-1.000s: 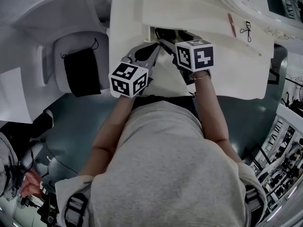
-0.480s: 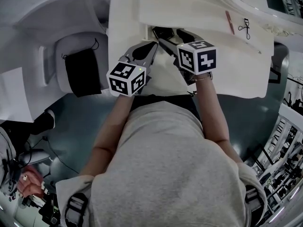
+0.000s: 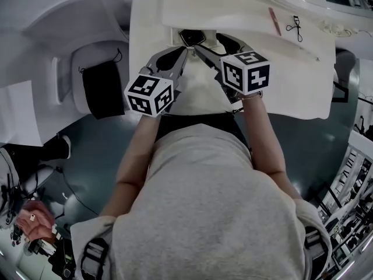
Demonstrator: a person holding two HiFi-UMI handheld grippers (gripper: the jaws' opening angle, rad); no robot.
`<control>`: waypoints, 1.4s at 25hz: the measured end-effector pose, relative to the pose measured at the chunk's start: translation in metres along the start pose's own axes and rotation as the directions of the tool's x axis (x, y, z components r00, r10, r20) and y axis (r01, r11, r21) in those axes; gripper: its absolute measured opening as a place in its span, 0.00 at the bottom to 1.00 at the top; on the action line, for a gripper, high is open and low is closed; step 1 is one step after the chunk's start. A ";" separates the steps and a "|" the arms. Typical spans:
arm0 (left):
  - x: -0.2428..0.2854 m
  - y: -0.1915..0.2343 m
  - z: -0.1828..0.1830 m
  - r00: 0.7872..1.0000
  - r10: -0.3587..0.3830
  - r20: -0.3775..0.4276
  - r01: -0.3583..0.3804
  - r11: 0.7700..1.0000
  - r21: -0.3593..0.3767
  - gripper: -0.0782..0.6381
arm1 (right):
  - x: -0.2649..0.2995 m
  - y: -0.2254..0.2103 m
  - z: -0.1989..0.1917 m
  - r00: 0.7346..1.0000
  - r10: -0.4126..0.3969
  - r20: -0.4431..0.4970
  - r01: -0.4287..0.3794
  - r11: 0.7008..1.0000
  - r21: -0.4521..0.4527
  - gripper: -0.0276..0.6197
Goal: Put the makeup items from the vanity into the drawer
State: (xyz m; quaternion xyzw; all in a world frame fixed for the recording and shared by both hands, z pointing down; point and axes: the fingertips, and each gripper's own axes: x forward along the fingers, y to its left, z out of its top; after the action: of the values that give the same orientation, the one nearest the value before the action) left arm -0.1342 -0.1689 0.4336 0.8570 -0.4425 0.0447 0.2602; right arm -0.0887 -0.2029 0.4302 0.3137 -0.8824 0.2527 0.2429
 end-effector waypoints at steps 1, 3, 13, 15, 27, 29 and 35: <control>0.000 -0.001 0.003 1.000 0.004 0.003 -0.004 1.000 0.011 0.12 | -0.004 0.001 0.002 1.000 0.011 0.018 -0.011 1.000 -0.004 0.54; -0.001 -0.003 0.009 1.000 0.013 0.008 -0.013 0.999 0.033 0.12 | -0.012 0.005 0.008 0.998 0.041 0.051 -0.041 0.999 -0.004 0.53; -0.004 -0.027 0.027 0.999 0.031 0.023 -0.033 0.994 0.104 0.12 | -0.055 0.002 0.029 0.970 0.033 0.241 -0.038 0.999 0.019 0.30; -0.004 -0.031 0.030 0.999 0.033 0.026 -0.036 0.993 0.115 0.12 | -0.063 -0.001 0.034 0.956 0.019 0.294 -0.027 0.999 0.026 0.21; -0.010 -0.049 0.039 0.995 0.043 0.085 -0.053 0.992 0.118 0.12 | -0.100 0.023 0.047 0.856 0.209 0.473 -0.220 0.975 -0.032 0.06; -0.010 -0.052 0.036 0.996 0.040 0.082 -0.049 0.992 0.114 0.12 | -0.102 0.021 0.046 0.856 0.184 0.483 -0.192 0.981 -0.034 0.06; -0.010 -0.054 0.028 0.996 0.076 0.057 -0.082 0.989 0.126 0.12 | -0.098 0.019 0.034 0.887 0.107 0.449 -0.110 0.994 -0.019 0.06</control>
State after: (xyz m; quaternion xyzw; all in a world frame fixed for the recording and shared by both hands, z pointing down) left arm -0.1023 -0.1496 0.3848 0.8546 -0.4790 0.0611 0.1911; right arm -0.0437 -0.1684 0.3415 0.3148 -0.9299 0.1897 0.0169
